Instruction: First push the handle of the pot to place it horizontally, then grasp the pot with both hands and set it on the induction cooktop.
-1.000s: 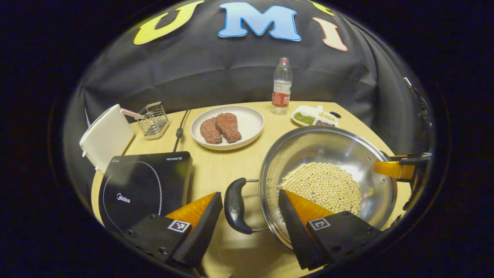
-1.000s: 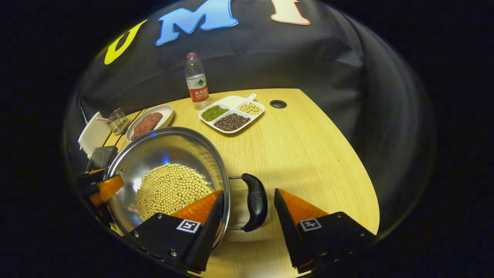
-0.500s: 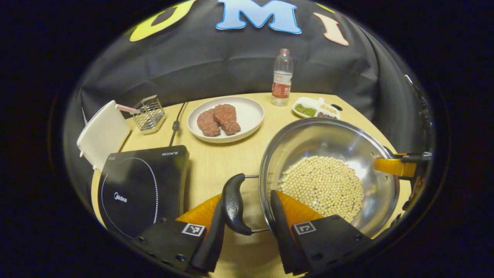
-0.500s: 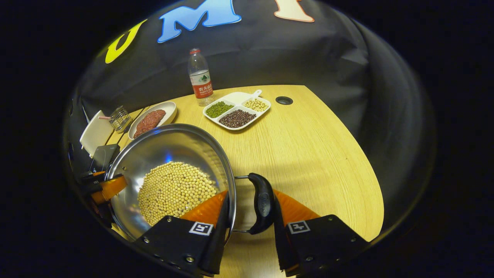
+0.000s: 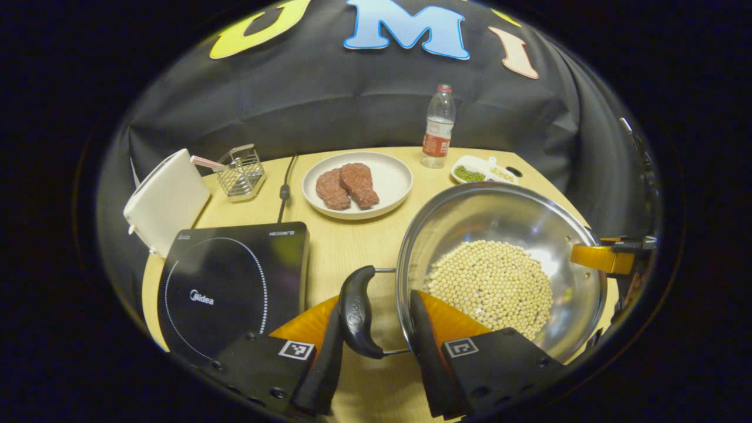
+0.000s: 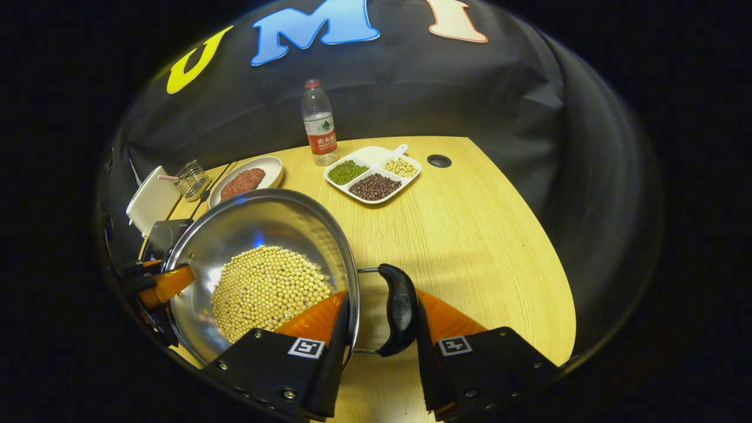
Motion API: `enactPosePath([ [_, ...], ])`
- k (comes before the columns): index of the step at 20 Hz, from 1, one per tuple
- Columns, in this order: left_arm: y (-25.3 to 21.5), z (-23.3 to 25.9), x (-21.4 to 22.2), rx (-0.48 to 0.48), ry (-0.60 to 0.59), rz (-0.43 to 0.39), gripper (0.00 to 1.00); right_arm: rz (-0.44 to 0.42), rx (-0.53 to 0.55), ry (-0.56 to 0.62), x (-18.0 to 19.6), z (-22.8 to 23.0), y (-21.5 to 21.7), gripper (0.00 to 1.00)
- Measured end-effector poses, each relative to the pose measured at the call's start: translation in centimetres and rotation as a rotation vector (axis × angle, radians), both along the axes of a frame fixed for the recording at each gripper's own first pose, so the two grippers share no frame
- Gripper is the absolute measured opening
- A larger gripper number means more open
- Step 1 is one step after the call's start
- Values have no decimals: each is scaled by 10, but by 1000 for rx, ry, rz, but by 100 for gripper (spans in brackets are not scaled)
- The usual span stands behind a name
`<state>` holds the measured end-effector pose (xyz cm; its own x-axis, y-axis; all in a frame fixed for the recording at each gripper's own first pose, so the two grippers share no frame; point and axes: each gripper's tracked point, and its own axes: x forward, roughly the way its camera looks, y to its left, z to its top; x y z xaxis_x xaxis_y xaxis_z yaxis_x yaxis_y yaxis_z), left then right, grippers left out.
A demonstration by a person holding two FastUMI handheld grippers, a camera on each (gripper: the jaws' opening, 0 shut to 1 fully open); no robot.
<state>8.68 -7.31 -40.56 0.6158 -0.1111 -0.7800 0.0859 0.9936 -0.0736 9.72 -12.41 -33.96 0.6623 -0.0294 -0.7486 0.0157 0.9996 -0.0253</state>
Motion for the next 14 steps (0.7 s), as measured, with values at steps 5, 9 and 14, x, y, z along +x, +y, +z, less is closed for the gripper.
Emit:
enactPosePath([
  [5,16,31,-3,-11,-11,11,63,-13,5,-8,-9,27,15,55],
  [9,34,50,-10,-18,-18,16,69,-9,7,-13,-20,42,33,55],
  [14,66,60,-20,-28,-20,39,62,18,-4,-21,-28,53,64,55],
])
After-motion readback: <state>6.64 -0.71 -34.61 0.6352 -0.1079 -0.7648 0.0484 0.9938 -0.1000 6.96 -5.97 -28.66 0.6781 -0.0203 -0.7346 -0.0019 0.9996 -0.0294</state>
